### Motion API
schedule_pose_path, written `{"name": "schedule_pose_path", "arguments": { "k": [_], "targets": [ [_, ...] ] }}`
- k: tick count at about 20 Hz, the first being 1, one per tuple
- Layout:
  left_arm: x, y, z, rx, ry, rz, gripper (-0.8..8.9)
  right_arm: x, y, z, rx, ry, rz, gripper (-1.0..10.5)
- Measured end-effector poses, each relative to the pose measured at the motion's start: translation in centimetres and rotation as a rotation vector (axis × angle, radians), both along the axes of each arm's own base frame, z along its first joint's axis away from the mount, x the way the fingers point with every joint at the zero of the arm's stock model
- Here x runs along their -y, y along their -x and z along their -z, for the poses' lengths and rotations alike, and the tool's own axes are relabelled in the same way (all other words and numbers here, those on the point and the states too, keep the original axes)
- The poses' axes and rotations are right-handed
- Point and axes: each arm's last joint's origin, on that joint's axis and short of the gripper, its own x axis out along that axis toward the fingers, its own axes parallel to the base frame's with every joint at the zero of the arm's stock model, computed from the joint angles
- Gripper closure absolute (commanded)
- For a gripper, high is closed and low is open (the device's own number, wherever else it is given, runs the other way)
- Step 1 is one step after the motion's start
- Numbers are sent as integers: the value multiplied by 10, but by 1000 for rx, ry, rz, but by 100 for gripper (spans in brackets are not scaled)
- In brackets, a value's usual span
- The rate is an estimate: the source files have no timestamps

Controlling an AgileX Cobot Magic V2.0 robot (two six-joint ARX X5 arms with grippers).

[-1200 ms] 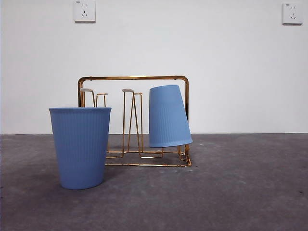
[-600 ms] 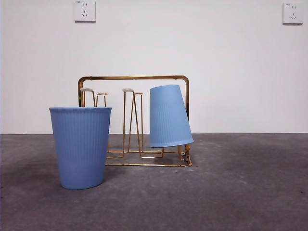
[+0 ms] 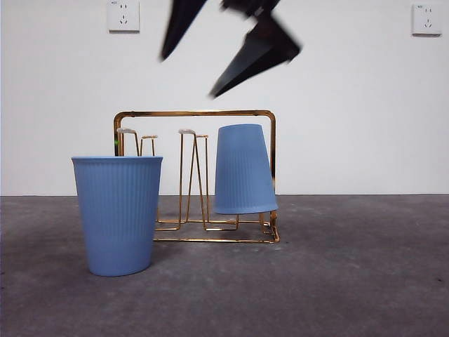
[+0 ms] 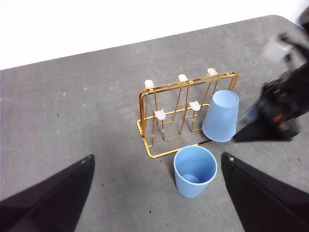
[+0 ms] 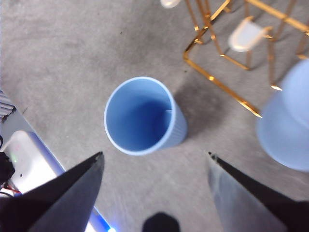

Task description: Pick up cup 1,put cup 1 in the cup rack,pick up cup 2,put cup 2 in the cup rack

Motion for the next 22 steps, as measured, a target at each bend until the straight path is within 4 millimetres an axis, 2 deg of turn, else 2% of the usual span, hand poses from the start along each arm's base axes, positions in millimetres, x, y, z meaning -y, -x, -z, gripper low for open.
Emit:
{"name": "schedule_pose_path", "arguments": {
  "k": [2,5,12,14,19,22],
  "targets": [
    [0,0,0,2,-8,4,375,-14,-2,13,-1,24,2,474],
    [0,0,0,6,-22,12,375,-33,-5,36,8,96,38,472],
    [0,0,0,7,-27,15,375,-50,-20,73,-25,127,109,486],
    [0,0,0,7,-26,15,375,-53,-23,79,-32,130,122,572],
    [1,0,0,6,-27,16,374,-59,-28,103,-76,167,134,608],
    [1,0,0,5,-26,18,374,-60,-29,106,-81,167,140,860]
  ]
}}
